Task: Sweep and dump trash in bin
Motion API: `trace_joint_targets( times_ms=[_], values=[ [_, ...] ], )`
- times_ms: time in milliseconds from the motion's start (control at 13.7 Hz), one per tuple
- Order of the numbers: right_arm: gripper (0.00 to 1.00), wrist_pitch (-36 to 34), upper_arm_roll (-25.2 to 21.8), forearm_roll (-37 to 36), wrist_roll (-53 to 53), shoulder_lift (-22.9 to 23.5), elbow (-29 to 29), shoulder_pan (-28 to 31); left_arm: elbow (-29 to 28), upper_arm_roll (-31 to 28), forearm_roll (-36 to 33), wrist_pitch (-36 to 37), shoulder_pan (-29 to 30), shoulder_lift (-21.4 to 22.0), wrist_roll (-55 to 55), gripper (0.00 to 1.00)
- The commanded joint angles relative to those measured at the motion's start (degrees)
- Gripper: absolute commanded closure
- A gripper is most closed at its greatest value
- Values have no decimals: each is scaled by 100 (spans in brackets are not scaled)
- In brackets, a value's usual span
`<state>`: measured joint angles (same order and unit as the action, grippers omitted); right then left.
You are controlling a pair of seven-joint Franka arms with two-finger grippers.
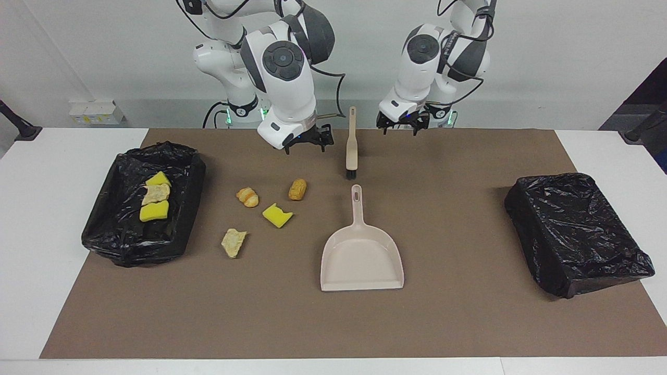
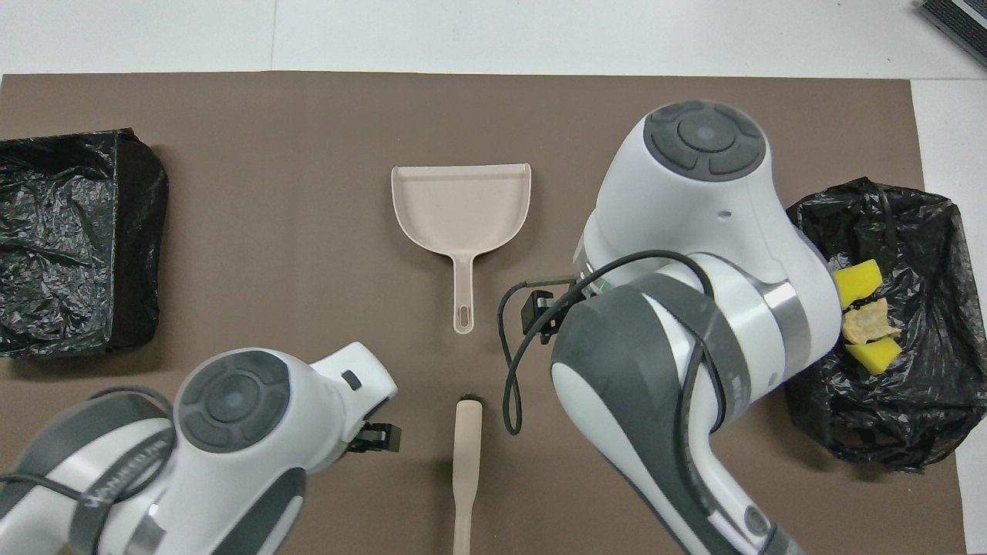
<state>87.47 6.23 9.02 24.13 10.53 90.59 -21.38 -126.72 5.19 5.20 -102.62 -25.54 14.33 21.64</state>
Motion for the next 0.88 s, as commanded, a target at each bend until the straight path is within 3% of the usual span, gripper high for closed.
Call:
trace_joint_targets(
  times_ms=[0, 73, 219, 439, 805],
  values=[
    [0, 1266, 19, 441, 152, -1111, 1990, -234, 463, 78, -90, 242, 803, -62, -667, 0],
    [0, 1768, 19, 556, 223, -1454, 2590, -365, 595, 78, -151, 251, 1084, -105, -974, 0],
    [0, 1966, 19, 846, 765, -1607, 2877, -716, 789, 78, -274, 382, 1542, -141, -1589, 0],
    [0, 2273, 19, 856, 1899, -1458, 2990, -1332, 1157, 78, -441, 637, 2166, -263, -2610, 0],
    [0, 3248, 19, 1093, 2587, -1195, 3658, -2105, 1957, 70, -450, 1121, 2422, -632, -2674, 0]
  ],
)
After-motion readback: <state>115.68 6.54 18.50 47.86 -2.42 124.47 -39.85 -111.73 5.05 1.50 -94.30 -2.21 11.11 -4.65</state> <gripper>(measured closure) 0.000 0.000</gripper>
